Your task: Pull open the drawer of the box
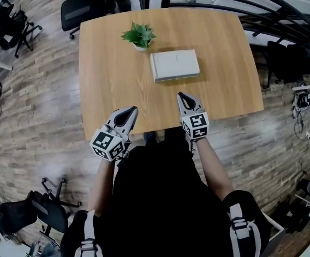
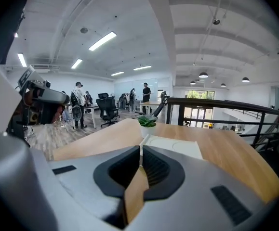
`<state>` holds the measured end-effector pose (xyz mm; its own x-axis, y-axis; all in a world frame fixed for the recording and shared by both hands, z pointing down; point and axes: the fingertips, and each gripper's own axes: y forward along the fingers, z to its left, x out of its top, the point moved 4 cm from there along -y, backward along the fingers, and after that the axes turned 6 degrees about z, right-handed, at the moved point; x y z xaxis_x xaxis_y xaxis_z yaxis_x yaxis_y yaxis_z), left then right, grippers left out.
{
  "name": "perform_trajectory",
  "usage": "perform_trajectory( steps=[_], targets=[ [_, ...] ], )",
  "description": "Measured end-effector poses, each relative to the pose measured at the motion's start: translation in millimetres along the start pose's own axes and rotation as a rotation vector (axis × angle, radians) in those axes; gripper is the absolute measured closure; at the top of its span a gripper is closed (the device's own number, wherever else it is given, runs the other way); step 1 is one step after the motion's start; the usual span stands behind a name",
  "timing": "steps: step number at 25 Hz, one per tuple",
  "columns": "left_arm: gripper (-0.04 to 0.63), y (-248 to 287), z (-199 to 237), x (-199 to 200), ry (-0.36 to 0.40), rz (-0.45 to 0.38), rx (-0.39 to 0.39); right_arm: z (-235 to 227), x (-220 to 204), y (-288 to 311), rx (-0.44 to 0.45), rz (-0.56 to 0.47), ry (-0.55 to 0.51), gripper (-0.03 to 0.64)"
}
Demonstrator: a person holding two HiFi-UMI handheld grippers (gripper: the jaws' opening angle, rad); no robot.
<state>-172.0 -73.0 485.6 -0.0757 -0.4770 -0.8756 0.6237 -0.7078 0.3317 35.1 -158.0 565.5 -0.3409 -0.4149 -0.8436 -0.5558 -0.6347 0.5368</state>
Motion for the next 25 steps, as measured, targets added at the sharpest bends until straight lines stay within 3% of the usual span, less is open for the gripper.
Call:
perform_trajectory(
  steps=[14, 25],
  targets=[
    [0.574, 69.9, 10.7, 32.1, -0.008, 0.028, 0.058, -65.8, -35.3, 63.7, 0.028, 0.154, 0.002, 0.586],
    [0.574, 93.5, 16.0, 37.5, -0.013, 0.076, 0.114, -85.8, -72.2, 116.4, 0.057, 0.279, 0.018, 0.53]
  ],
)
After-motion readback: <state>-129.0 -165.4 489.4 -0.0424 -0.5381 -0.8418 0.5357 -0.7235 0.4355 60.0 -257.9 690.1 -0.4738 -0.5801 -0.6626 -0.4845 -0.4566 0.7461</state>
